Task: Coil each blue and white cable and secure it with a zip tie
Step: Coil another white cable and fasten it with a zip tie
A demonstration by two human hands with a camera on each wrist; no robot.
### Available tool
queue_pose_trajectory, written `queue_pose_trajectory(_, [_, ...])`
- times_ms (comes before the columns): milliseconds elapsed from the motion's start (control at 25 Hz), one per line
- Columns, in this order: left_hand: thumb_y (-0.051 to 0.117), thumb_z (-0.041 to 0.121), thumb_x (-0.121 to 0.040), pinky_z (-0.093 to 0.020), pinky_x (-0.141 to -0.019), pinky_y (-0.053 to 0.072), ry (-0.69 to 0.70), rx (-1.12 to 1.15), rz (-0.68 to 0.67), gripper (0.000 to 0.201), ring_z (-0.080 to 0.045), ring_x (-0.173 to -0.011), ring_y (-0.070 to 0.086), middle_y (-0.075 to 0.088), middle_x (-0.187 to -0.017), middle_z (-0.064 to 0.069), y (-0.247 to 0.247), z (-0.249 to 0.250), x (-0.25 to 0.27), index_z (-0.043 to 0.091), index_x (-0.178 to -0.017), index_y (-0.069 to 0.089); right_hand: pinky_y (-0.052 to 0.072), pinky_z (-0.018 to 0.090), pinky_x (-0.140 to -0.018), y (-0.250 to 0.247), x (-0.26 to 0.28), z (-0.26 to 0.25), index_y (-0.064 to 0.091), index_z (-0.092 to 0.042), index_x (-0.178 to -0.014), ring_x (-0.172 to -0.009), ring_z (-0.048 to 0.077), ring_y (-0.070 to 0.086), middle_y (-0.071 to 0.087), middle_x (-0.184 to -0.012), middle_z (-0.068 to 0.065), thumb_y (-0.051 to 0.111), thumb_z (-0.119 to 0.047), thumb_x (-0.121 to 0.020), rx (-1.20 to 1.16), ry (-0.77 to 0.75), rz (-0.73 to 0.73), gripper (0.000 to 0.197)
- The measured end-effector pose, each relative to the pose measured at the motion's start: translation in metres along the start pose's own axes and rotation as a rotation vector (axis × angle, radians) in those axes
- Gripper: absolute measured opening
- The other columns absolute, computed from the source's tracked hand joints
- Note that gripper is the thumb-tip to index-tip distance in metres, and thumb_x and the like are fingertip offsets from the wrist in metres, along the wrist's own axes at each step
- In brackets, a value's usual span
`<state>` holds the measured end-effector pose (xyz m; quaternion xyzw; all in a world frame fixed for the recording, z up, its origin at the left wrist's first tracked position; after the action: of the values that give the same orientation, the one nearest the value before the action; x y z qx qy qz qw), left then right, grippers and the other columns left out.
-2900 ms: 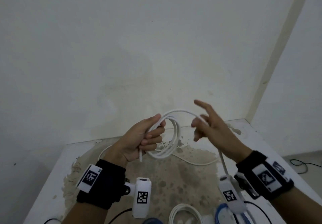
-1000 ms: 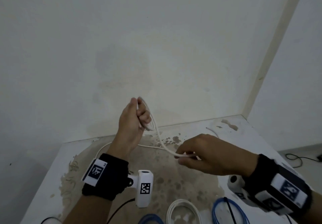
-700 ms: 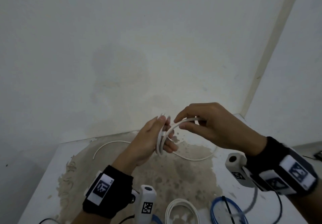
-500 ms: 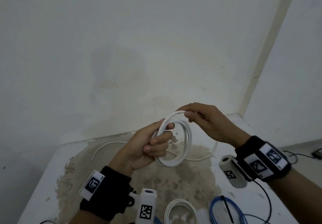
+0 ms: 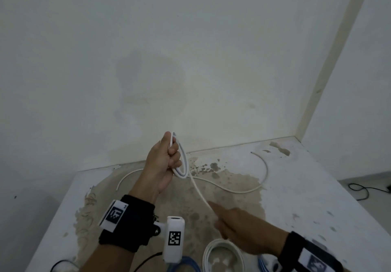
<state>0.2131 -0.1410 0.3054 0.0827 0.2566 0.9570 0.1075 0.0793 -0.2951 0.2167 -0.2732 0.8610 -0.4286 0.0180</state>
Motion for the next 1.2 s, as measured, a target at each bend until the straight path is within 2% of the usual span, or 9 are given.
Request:
queue_pose_trajectory(120, [0.035, 0.032, -0.105, -0.016, -0.036, 0.027, 0.056, -0.141, 0.011, 0.032, -0.005, -0.035, 0.028, 0.037, -0.052, 0.006, -0.005, -0.006, -0.001, 0.012, -0.081, 0.043, 0.052, 0.024, -0.082, -0.003, 0.006, -0.041, 0.01, -0.041, -0.155, -0.074, -0.002, 0.061, 0.071, -0.111, -0.003, 0.036, -0.031, -0.107, -0.201, -0.1, -0.013, 0.055])
queue_pose_trajectory(240, [0.036, 0.032, -0.105, -0.016, -0.036, 0.024, 0.01, -0.104, -0.036, 0.03, -0.004, -0.035, 0.026, 0.034, -0.052, 0.007, -0.012, -0.001, 0.002, 0.012, -0.083, 0.045, 0.049, 0.029, -0.074, -0.026, 0.015, -0.047, 0.052, -0.034, -0.127, -0.076, 0.009, 0.06, 0.069, -0.098, -0.004, 0.037, -0.022, -0.105, -0.281, -0.167, 0.132, 0.029])
queue_pose_trajectory(360, [0.038, 0.031, -0.104, -0.016, -0.035, 0.021, -0.053, 0.003, -0.047, 0.03, -0.002, -0.033, 0.024, 0.031, -0.05, 0.007, -0.019, 0.009, 0.006, 0.012, -0.082, 0.049, 0.044, 0.027, -0.073, -0.034, 0.02, -0.029, 0.057, -0.033, -0.113, -0.081, 0.013, 0.054, 0.059, -0.095, -0.012, 0.041, -0.011, -0.096, -0.175, -0.173, 0.173, 0.031])
queue_pose_trajectory(480, [0.039, 0.03, -0.103, -0.016, -0.034, 0.021, -0.086, 0.003, -0.033, 0.03, -0.002, -0.032, 0.025, 0.031, -0.05, 0.007, -0.021, 0.014, 0.007, 0.012, -0.082, 0.05, 0.041, 0.023, -0.067, -0.033, 0.017, -0.023, 0.053, -0.037, -0.111, -0.077, 0.007, 0.051, 0.058, -0.093, -0.014, 0.044, -0.036, -0.102, 0.211, -0.19, 0.261, 0.013])
queue_pose_trajectory(560, [0.039, 0.03, -0.103, -0.016, -0.035, 0.023, -0.103, -0.063, -0.047, 0.029, -0.003, -0.034, 0.026, 0.031, -0.052, 0.006, -0.015, 0.008, 0.008, 0.011, -0.084, 0.049, 0.043, 0.029, -0.065, -0.031, 0.015, -0.034, 0.06, -0.035, -0.11, -0.076, 0.009, 0.052, 0.056, -0.091, -0.011, 0.042, -0.048, -0.104, 0.252, -0.271, 0.321, 0.023])
queue_pose_trajectory(760, [0.04, 0.03, -0.104, -0.028, -0.052, 0.053, -0.17, -0.277, -0.181, 0.037, -0.025, -0.057, 0.058, 0.043, -0.057, -0.005, 0.014, -0.03, 0.029, 0.005, -0.08, 0.053, 0.055, 0.033, -0.065, -0.055, -0.001, -0.055, 0.069, -0.005, -0.098, -0.067, 0.016, 0.065, 0.067, -0.076, 0.007, 0.054, -0.016, -0.102, -0.56, -0.282, 0.428, 0.018])
queue_pose_trajectory(920, [0.037, 0.031, -0.105, -0.026, -0.049, 0.049, -0.207, -0.392, -0.295, 0.043, -0.022, -0.052, 0.06, 0.06, -0.062, -0.015, 0.028, -0.039, 0.044, -0.004, -0.093, 0.059, 0.044, 0.027, -0.04, -0.085, -0.005, -0.053, 0.059, -0.002, -0.098, -0.051, 0.027, 0.063, 0.068, -0.08, 0.027, 0.057, -0.01, -0.1, -0.901, -0.172, 0.484, 0.009])
queue_pose_trajectory(1000, [0.038, 0.03, -0.104, -0.023, -0.046, 0.048, -0.214, -0.416, -0.262, 0.038, -0.018, -0.05, 0.061, 0.062, -0.065, -0.008, 0.027, -0.038, 0.044, -0.001, -0.098, 0.06, 0.034, 0.022, -0.037, -0.096, -0.005, -0.041, 0.061, -0.007, -0.093, -0.042, 0.02, 0.055, 0.07, -0.082, 0.024, 0.059, -0.014, -0.098, -1.029, -0.03, 0.534, 0.009])
queue_pose_trajectory(1200, [0.036, 0.029, -0.104, -0.016, -0.035, 0.026, -0.365, -0.369, -0.358, 0.031, -0.007, -0.033, 0.03, 0.04, -0.053, -0.001, 0.037, -0.041, 0.051, 0.008, -0.09, 0.055, 0.017, 0.026, -0.045, -0.093, -0.012, -0.007, 0.059, -0.012, -0.087, -0.041, 0.012, 0.03, 0.059, -0.075, 0.004, 0.068, -0.023, -0.091, -1.233, 0.214, 0.603, 0.015])
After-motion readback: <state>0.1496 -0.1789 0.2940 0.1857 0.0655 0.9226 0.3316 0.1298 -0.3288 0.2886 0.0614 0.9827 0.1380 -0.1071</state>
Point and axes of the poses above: each hand's wrist, its own x-axis away from the middle knuckle, its own y-axis out of the palm, z = x × y, the point moved 5 cm from there along -x, towards the middle knuckle
